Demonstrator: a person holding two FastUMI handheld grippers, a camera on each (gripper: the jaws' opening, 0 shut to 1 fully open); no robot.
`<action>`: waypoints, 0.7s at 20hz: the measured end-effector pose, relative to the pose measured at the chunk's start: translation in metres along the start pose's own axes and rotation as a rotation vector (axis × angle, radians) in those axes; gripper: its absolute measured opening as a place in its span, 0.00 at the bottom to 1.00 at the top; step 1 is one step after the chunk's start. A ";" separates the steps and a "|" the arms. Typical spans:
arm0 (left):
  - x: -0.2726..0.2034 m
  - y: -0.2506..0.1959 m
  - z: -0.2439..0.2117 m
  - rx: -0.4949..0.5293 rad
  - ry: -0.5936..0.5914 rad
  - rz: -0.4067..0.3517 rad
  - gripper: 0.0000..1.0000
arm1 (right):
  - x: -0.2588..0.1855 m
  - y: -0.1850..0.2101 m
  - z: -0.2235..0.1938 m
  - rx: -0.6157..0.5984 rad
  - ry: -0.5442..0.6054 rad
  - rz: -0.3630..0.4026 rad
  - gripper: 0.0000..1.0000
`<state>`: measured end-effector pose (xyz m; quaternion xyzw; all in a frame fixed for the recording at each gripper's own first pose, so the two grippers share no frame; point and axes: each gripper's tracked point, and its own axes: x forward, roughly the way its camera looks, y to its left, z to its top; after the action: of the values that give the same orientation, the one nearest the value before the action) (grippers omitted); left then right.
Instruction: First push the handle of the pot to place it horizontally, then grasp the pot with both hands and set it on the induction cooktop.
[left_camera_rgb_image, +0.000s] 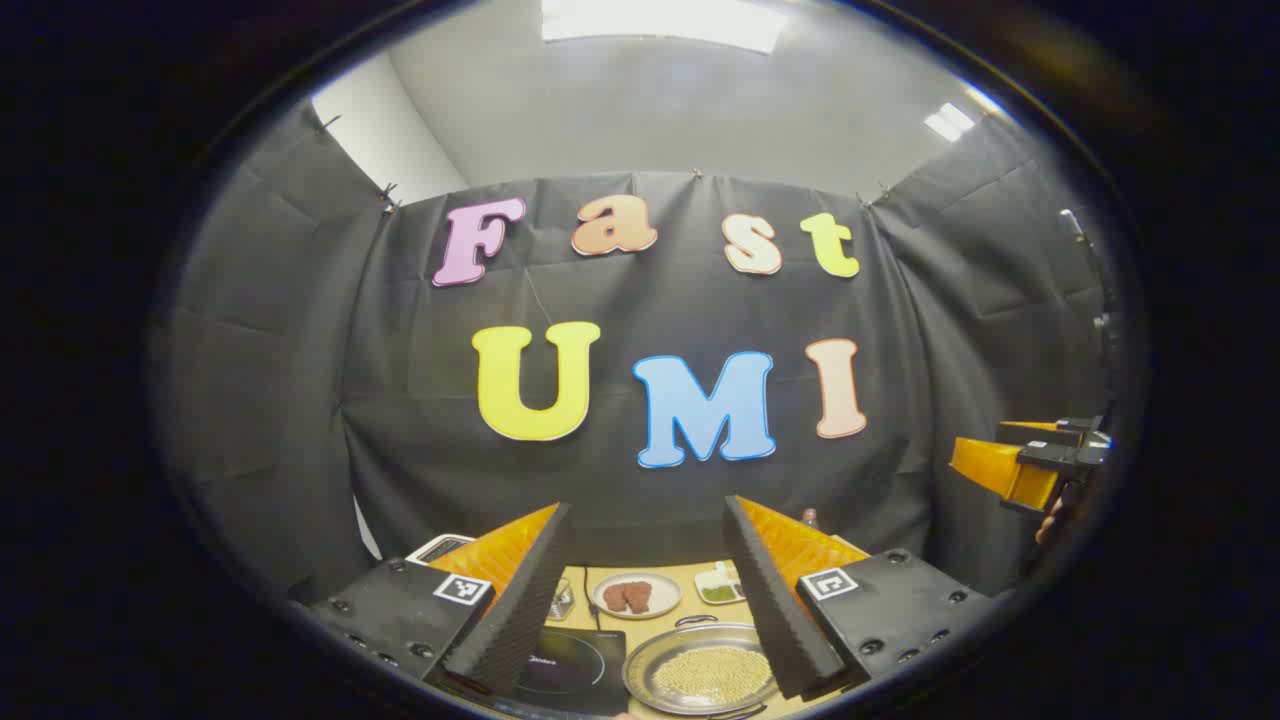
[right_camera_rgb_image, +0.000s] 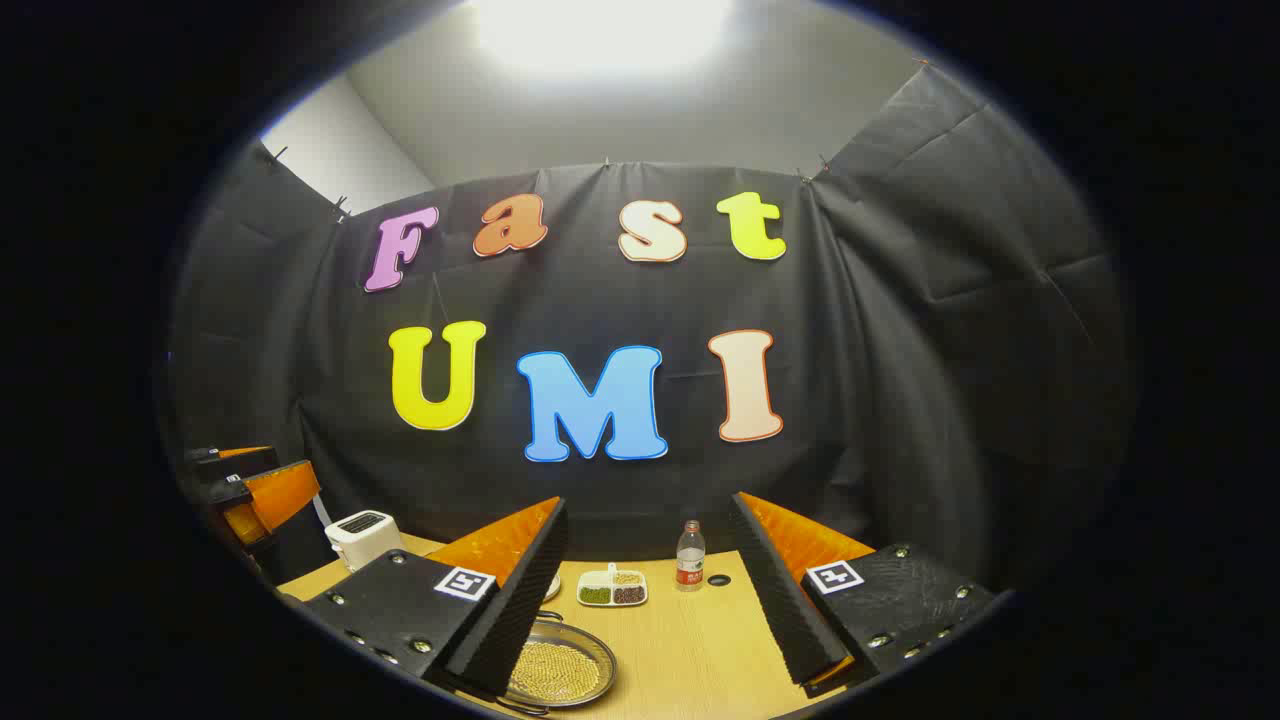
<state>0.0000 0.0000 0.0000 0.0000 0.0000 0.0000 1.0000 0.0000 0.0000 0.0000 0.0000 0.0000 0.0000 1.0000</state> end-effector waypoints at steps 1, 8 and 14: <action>0.000 0.000 -0.004 -0.001 0.008 0.003 1.00 | 0.003 0.001 0.000 -0.004 0.001 0.008 0.98; 0.009 0.011 -0.014 -0.002 0.033 0.059 1.00 | 0.021 0.010 -0.014 0.010 0.029 0.057 0.98; 0.027 0.036 0.000 0.002 -0.013 0.018 0.97 | 0.033 0.027 -0.011 0.008 0.021 0.006 0.98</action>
<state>0.0265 0.0359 -0.0003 0.0011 -0.0066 0.0089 0.9999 0.0334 0.0267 -0.0113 0.0040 0.0105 0.0031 0.9999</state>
